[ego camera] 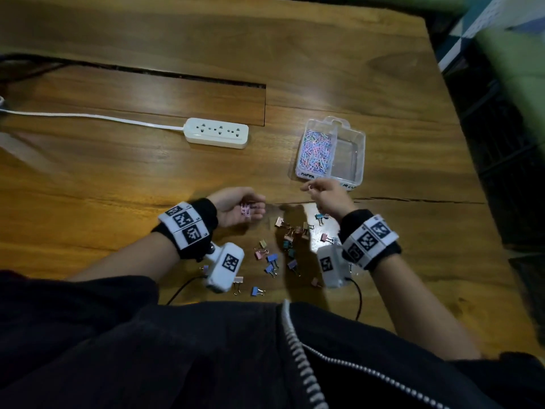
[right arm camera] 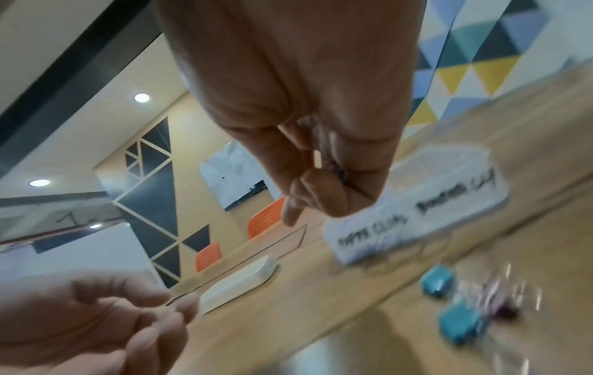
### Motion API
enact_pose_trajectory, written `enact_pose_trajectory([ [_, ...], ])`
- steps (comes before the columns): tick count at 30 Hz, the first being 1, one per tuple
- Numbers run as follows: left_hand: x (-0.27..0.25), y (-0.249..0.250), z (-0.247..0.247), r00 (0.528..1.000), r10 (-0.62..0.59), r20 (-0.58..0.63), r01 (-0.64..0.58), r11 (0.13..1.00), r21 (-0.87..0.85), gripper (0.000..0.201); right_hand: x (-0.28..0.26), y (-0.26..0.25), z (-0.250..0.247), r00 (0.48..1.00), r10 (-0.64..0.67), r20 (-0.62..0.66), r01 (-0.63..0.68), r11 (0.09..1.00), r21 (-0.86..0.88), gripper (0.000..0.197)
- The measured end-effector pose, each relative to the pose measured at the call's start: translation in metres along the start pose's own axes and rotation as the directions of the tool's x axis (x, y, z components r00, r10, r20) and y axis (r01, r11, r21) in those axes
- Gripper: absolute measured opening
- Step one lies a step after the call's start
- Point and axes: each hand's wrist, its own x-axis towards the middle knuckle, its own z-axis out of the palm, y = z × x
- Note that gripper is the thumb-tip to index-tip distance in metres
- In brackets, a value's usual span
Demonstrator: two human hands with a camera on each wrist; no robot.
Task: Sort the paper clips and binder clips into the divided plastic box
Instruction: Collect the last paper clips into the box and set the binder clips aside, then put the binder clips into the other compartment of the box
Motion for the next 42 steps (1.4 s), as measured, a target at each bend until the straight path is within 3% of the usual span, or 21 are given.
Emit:
enact_pose_trajectory([
  [4, 0.016, 0.030, 0.049, 0.999, 0.039, 0.029, -0.040, 0.999, 0.019, 0.013, 0.020, -0.011, -0.030, 0.993, 0.112, -0.018, -0.108, 0.979, 0.170, 0.020],
  [8, 0.028, 0.061, 0.093, 0.992, 0.123, 0.035, -0.120, 0.989, -0.082, 0.013, 0.044, -0.031, -0.037, 0.989, 0.102, -0.109, -0.057, 0.933, 0.354, 0.027],
  [10, 0.035, 0.075, 0.106, 0.986, 0.163, 0.043, -0.157, 0.980, -0.122, 0.044, 0.054, -0.040, -0.037, 0.977, 0.094, -0.191, -0.015, 0.925, 0.380, 0.024],
  [12, 0.037, 0.084, 0.113, 0.985, 0.153, 0.078, -0.143, 0.983, -0.117, 0.066, 0.059, -0.042, -0.034, 0.980, 0.074, -0.186, 0.006, 0.918, 0.395, 0.039],
  [14, 0.037, 0.086, 0.112, 0.986, 0.115, 0.124, -0.104, 0.991, -0.088, 0.061, 0.056, -0.038, -0.029, 0.990, 0.062, -0.124, -0.006, 0.911, 0.413, 0.057],
  [16, 0.038, 0.083, 0.102, 0.986, 0.113, 0.126, -0.110, 0.993, -0.029, 0.061, 0.049, -0.028, -0.027, 0.987, 0.023, -0.156, 0.036, 0.929, 0.368, 0.062],
  [18, 0.036, 0.079, 0.085, 0.976, 0.175, 0.127, -0.180, 0.983, 0.032, 0.050, 0.038, -0.016, -0.030, 0.972, -0.010, -0.236, 0.086, 0.945, 0.315, 0.055],
  [20, 0.028, 0.075, 0.063, 0.972, 0.227, 0.065, -0.236, 0.943, 0.236, 0.026, 0.022, -0.002, -0.037, 0.957, 0.016, -0.290, 0.085, 0.940, 0.331, 0.042],
  [22, 0.018, 0.062, 0.033, 0.955, 0.292, -0.054, -0.210, 0.793, 0.573, 0.016, 0.004, 0.020, -0.043, 0.947, 0.061, -0.314, 0.039, 0.953, 0.302, 0.031],
  [25, 0.001, 0.033, -0.021, 0.930, 0.324, -0.171, 0.002, 0.462, 0.887, 0.035, -0.019, 0.059, -0.046, 0.950, 0.172, -0.262, -0.140, 0.981, 0.136, 0.031],
  [28, -0.025, 0.004, -0.061, 0.906, 0.273, -0.324, 0.281, 0.183, 0.942, 0.062, -0.037, 0.093, -0.041, 0.940, 0.267, -0.213, -0.305, 0.936, -0.175, 0.046],
  [32, -0.043, -0.031, -0.095, 0.875, 0.106, -0.473, 0.477, -0.019, 0.879, 0.082, -0.057, 0.113, -0.022, 0.916, 0.341, -0.210, -0.395, 0.860, -0.323, 0.057],
  [34, -0.043, -0.050, -0.100, 0.864, 0.112, -0.490, 0.496, -0.024, 0.868, 0.078, -0.065, 0.113, -0.009, 0.920, 0.331, -0.211, -0.385, 0.868, -0.314, 0.061],
  [37, -0.036, -0.071, -0.091, 0.870, 0.208, -0.448, 0.451, 0.034, 0.892, 0.051, -0.074, 0.111, 0.015, 0.954, 0.256, -0.156, -0.286, 0.934, -0.216, 0.075],
  [40, -0.026, -0.078, -0.068, 0.901, 0.278, -0.332, 0.295, 0.167, 0.941, 0.033, -0.080, 0.108, 0.036, 0.985, 0.125, -0.115, -0.132, 0.990, -0.053, 0.073],
  [42, -0.025, -0.077, -0.049, 0.932, 0.272, -0.239, 0.164, 0.271, 0.948, 0.040, -0.084, 0.106, 0.040, 0.989, 0.052, -0.138, -0.051, 0.999, 0.011, 0.070],
])
